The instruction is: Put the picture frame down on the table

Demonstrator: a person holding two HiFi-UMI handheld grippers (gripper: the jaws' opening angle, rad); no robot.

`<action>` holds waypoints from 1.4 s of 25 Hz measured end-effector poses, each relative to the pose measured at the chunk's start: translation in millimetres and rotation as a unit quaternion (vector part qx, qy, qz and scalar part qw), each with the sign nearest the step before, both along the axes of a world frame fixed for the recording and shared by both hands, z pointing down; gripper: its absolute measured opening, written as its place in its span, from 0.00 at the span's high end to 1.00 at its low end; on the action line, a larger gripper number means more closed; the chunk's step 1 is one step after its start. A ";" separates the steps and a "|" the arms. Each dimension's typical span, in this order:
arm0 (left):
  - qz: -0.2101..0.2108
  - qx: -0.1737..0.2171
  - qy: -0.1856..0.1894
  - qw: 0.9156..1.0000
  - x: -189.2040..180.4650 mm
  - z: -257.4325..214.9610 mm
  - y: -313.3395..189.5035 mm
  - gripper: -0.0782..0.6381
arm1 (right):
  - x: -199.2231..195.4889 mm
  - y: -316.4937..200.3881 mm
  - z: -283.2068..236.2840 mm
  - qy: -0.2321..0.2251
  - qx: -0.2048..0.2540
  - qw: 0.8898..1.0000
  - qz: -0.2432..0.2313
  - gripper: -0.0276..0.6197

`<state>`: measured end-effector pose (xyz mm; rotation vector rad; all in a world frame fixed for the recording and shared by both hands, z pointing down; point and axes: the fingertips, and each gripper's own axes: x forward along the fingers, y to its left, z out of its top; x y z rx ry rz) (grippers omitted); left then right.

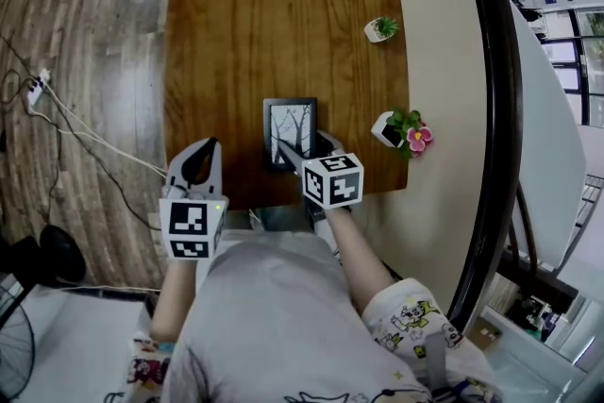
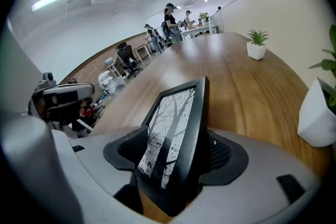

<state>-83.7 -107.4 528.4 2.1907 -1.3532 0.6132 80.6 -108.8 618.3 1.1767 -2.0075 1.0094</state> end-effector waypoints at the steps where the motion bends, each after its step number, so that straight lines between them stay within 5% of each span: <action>1: -0.001 0.000 0.000 1.000 -0.5 0.0 0.0 0.88 | 0.5 -0.1 -0.1 0.002 0.001 1.000 0.001 0.53; 13: -0.006 0.000 0.003 1.000 -0.3 1.3 0.3 0.88 | 16.5 -0.2 -0.9 0.016 0.011 0.999 0.034 0.52; 35: -0.025 0.031 -0.009 0.999 -11.3 -26.8 -5.4 0.88 | 23.4 -12.0 -51.3 -0.010 0.057 0.998 0.016 0.52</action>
